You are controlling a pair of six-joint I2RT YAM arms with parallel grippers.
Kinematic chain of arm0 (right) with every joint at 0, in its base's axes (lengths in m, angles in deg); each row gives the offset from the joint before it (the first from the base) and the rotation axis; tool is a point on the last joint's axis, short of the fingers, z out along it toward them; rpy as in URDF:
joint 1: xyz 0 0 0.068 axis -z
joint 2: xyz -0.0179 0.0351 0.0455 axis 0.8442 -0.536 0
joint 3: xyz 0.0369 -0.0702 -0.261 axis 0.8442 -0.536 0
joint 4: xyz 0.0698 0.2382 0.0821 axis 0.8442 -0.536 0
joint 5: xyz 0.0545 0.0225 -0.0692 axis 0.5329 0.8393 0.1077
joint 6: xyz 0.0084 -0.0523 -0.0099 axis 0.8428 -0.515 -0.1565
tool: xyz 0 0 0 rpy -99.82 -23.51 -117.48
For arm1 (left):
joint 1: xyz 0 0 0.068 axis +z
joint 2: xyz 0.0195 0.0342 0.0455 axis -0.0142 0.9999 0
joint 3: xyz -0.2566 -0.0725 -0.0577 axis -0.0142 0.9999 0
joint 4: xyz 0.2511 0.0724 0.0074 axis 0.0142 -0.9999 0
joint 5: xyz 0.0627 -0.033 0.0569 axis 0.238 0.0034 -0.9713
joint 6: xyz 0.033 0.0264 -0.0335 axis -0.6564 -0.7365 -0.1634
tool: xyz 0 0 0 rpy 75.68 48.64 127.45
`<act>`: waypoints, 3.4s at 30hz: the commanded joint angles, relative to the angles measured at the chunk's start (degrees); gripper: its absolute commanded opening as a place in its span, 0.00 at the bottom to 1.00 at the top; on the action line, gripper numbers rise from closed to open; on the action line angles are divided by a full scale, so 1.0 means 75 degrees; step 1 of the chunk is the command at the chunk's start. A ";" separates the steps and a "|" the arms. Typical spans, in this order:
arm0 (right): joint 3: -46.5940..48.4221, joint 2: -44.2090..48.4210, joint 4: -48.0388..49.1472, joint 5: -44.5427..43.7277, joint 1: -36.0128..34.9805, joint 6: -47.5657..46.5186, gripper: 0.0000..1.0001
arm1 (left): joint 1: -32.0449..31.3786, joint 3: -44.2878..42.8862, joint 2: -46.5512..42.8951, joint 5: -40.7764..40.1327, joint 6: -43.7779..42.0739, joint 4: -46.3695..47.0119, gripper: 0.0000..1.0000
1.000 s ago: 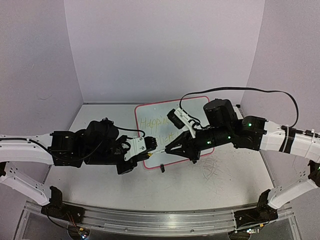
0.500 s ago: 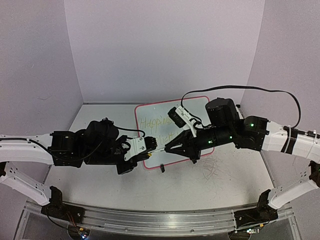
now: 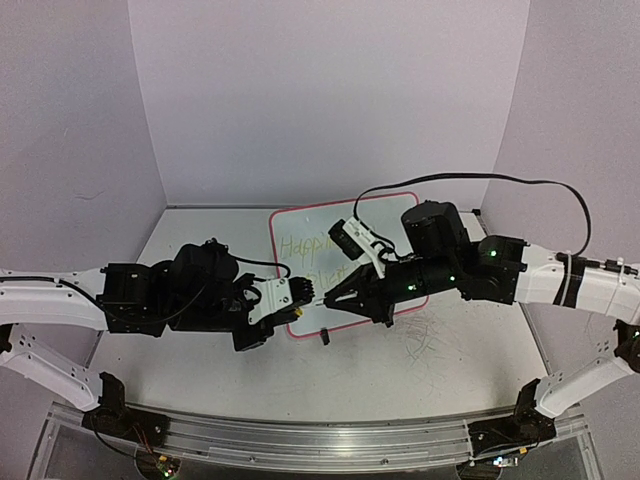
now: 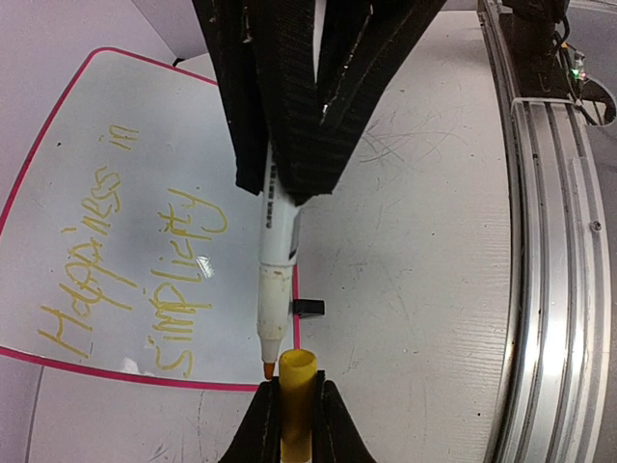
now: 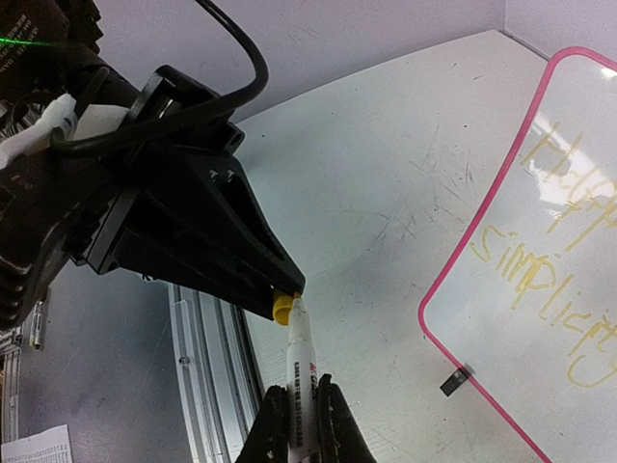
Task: Write a sentence on the whiteboard
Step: Insert the whiteboard marker into the pen cap, then put down the whiteboard marker at the center of the board.
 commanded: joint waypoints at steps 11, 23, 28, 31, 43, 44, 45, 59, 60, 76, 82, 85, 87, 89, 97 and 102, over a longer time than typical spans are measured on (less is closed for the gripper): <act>-0.0449 0.0692 0.0514 -0.0109 -0.0060 0.0175 0.00 | 0.0006 0.0078 -0.0266 -0.0010 -0.0047 0.0291 0.00; -0.0287 0.0232 0.0546 0.0011 -0.0056 0.0151 0.00 | 0.0003 0.0058 -0.0264 -0.0018 -0.0063 0.0296 0.00; -0.0318 0.0150 0.0608 0.0111 -0.0058 0.0195 0.00 | 0.0006 0.0041 -0.0247 -0.0008 -0.0093 0.0291 0.00; -0.0265 0.0042 0.0605 0.0224 -0.0054 0.0187 0.00 | 0.0010 0.0004 -0.0222 -0.0004 -0.0134 0.0291 0.00; -0.0460 0.0261 0.0638 0.0264 -0.0152 0.0136 0.00 | 0.0007 0.0046 -0.0194 -0.0038 -0.0140 0.0255 0.00; -0.0482 0.0291 0.0640 0.0244 -0.0159 0.0147 0.00 | 0.0007 0.0055 -0.0196 -0.0049 -0.0139 0.0247 0.00; -0.0513 0.0328 0.0656 0.0236 -0.0162 0.0151 0.00 | 0.0005 0.0063 -0.0198 -0.0058 -0.0137 0.0238 0.00; 0.0433 -0.0942 0.0397 0.0814 -0.0163 0.0788 0.00 | -0.0067 -0.0652 0.0010 0.0172 -0.0679 0.0200 0.00; 0.0552 -0.1055 0.0316 0.0860 -0.0162 0.0839 0.00 | -0.0092 -0.0751 0.0082 0.0171 -0.0785 0.0197 0.00; 0.0877 -0.2320 0.1855 0.2947 -0.0166 0.3083 0.00 | -0.1050 -0.1099 0.0762 -0.1096 -0.1827 0.1690 0.00; 0.0794 -0.2646 0.3162 0.3163 -0.0212 0.4054 0.00 | -0.1065 -0.0834 0.0792 -0.1121 -0.1599 0.2057 0.00; 0.0535 -0.2503 0.3210 0.2856 -0.0170 0.4039 0.00 | -0.1064 -0.0635 0.0658 -0.1186 -0.1443 0.2072 0.00; 0.0078 -0.2213 0.3269 0.2716 0.0081 0.3900 0.00 | -0.1066 -0.0450 0.0448 -0.1342 -0.1194 0.2051 0.00; -0.0645 -0.1898 0.3322 0.2451 0.0550 0.3623 0.00 | -0.1058 -0.0271 0.0192 -0.1688 -0.0689 0.1922 0.03; -0.3092 -0.0996 0.3207 0.1471 0.1048 0.0712 0.00 | -0.0988 0.0466 -0.1418 -0.2623 0.1955 0.1354 0.61; -0.3174 -0.1202 0.2806 0.0461 0.0487 -0.0010 0.00 | -0.0719 0.0766 -0.2083 -0.3023 0.3272 0.1610 0.82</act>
